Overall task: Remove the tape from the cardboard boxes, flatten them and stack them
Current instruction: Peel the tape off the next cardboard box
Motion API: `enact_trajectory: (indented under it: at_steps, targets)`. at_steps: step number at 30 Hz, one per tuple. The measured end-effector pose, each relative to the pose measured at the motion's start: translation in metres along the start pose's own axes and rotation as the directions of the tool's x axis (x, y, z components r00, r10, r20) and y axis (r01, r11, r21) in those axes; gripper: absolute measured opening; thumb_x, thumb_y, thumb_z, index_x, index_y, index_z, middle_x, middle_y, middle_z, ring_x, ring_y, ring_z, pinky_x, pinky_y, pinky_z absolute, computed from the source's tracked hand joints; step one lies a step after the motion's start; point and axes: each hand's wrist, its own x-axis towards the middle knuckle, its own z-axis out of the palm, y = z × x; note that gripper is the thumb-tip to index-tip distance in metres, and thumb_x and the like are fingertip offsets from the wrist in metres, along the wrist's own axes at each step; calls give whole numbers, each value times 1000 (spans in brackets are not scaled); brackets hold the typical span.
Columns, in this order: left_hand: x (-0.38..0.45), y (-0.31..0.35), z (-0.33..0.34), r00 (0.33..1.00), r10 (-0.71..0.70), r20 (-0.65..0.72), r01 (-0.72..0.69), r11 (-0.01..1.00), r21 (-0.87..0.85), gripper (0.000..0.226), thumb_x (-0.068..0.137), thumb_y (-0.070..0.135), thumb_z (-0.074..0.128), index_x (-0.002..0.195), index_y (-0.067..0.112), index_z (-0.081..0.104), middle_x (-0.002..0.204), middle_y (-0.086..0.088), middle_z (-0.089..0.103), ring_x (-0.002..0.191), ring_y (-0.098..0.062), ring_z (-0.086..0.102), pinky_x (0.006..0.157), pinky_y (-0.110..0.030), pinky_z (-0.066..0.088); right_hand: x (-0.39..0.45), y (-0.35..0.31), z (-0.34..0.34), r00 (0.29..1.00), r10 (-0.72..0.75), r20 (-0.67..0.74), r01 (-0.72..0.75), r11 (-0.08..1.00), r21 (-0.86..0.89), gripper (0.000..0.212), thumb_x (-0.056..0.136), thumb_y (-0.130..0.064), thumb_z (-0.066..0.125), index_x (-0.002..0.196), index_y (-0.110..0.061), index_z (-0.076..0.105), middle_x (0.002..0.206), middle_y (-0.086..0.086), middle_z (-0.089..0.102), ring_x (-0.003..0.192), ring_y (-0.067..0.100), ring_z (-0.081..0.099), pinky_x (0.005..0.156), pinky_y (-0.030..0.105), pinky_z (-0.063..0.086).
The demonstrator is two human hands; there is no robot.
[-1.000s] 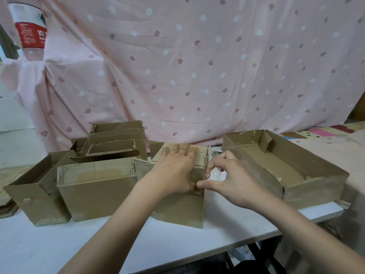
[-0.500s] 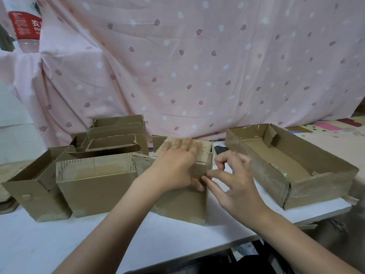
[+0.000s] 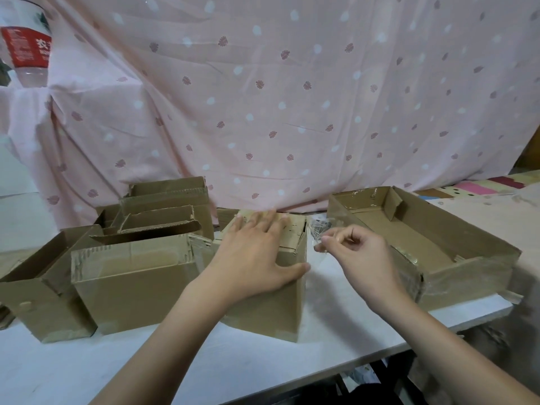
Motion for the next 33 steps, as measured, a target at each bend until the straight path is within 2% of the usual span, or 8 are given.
enact_trajectory:
  at_steps: [7, 12, 14, 17, 21, 24, 28, 33]
  targets:
    - [-7, -1, -5, 1000, 18, -3, -18, 1000, -22, 93, 76, 76, 45, 154, 32, 22, 165, 6, 13, 152, -14, 9, 124, -41, 7, 11, 3, -6, 992, 104, -67, -112, 985, -130, 23, 87, -19, 74, 91, -17, 52, 72, -6, 76, 83, 8, 71, 68, 30, 43]
    - [-10, 0, -10, 999, 34, 10, -33, 999, -38, 93, 68, 73, 40, 151, 34, 24, 164, 9, 16, 152, -12, 11, 124, -41, 9, 15, 1, -25, 986, 146, 82, -142, 989, -52, 49, 89, -10, 72, 111, -29, 32, 110, -1, 73, 87, 17, 72, 84, 31, 47]
    - [-10, 3, -12, 999, 35, 18, -34, 998, -44, 91, 68, 71, 42, 148, 32, 28, 163, 9, 20, 151, -12, 14, 123, -43, 10, 18, -5, -31, 961, 99, 260, -75, 992, -102, 43, 96, 0, 58, 114, -32, 35, 118, -4, 72, 94, 14, 66, 80, 25, 46]
    - [-7, 9, -15, 998, 40, 39, -38, 998, -52, 81, 72, 64, 51, 141, 25, 35, 158, 5, 30, 147, -16, 21, 122, -48, 12, 24, -25, -27, 967, -42, 250, 44, 999, -5, 42, 92, 14, 41, 112, -22, 50, 115, -2, 72, 102, 13, 65, 78, 19, 50]
    - [-2, 19, -17, 995, 36, 94, -38, 999, 18, 80, 79, 60, 54, 142, 15, 33, 159, -5, 30, 148, -21, 21, 120, -53, 15, 43, -53, -11, 911, -171, 376, 347, 811, -472, 12, 94, -26, 65, 103, -32, 65, 97, -23, 66, 89, -8, 62, 72, 4, 43]
    - [-5, 20, -17, 994, 36, 100, -40, 998, 38, 78, 83, 56, 51, 145, 13, 28, 164, -8, 18, 151, -22, 13, 121, -52, 11, 58, -64, 2, 863, 46, 503, 343, 679, -649, 27, 80, -47, 78, 99, -29, 72, 95, -17, 70, 85, 3, 64, 76, 23, 52]
    - [-10, 19, -14, 996, 33, 89, -36, 999, 33, 86, 86, 55, 47, 154, 12, 16, 166, -7, 11, 153, -21, 6, 122, -50, 6, 71, -74, 7, 825, 160, 541, 306, 679, -667, 13, 79, -27, 83, 88, -23, 75, 80, -3, 75, 77, 23, 72, 75, 44, 62]
    - [-8, 19, -12, 997, 38, 71, -40, 999, 27, 86, 86, 55, 49, 154, 13, 16, 166, -7, 10, 153, -21, 5, 122, -50, 3, 79, -79, 9, 790, 162, 591, 428, 544, -722, 3, 80, -16, 77, 81, -19, 76, 74, 2, 75, 71, 23, 73, 72, 44, 62]
